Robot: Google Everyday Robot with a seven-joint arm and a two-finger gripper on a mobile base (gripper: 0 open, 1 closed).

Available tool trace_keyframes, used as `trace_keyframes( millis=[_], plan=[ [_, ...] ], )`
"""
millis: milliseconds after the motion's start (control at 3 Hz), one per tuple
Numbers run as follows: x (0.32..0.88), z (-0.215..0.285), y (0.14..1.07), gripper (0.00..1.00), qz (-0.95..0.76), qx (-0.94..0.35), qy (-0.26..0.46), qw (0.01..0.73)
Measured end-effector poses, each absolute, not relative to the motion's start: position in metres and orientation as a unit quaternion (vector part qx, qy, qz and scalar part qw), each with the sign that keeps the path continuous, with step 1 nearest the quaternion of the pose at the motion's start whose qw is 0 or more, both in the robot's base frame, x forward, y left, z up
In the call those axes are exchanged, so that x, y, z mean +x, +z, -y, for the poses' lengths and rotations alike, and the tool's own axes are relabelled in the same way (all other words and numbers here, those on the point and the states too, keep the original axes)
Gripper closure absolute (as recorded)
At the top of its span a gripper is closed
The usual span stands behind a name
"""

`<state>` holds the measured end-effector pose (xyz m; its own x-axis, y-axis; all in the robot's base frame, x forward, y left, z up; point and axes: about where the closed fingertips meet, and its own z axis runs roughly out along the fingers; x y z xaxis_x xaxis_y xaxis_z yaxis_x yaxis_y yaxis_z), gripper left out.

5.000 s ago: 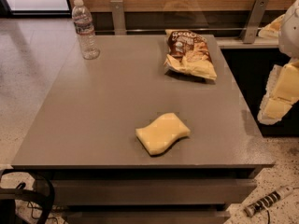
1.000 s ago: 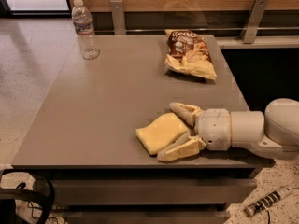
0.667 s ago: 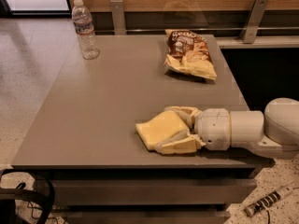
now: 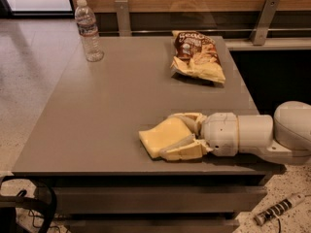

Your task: Move sponge near water bottle

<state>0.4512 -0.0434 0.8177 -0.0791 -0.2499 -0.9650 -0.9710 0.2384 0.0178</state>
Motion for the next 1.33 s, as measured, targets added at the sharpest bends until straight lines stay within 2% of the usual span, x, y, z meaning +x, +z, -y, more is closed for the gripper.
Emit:
trace_keyframes(
  millis=[333, 667, 1333],
  plan=[
    [0.452, 0.042, 0.819, 1.0, -0.628, -0.488, 0.381, 0.472],
    [0.459, 0.047, 0.825, 1.0, -0.633, -0.489, 0.377, 0.467],
    [0.585, 0.109, 0.866, 1.0, -0.725, -0.425, 0.302, 0.451]
  ],
)
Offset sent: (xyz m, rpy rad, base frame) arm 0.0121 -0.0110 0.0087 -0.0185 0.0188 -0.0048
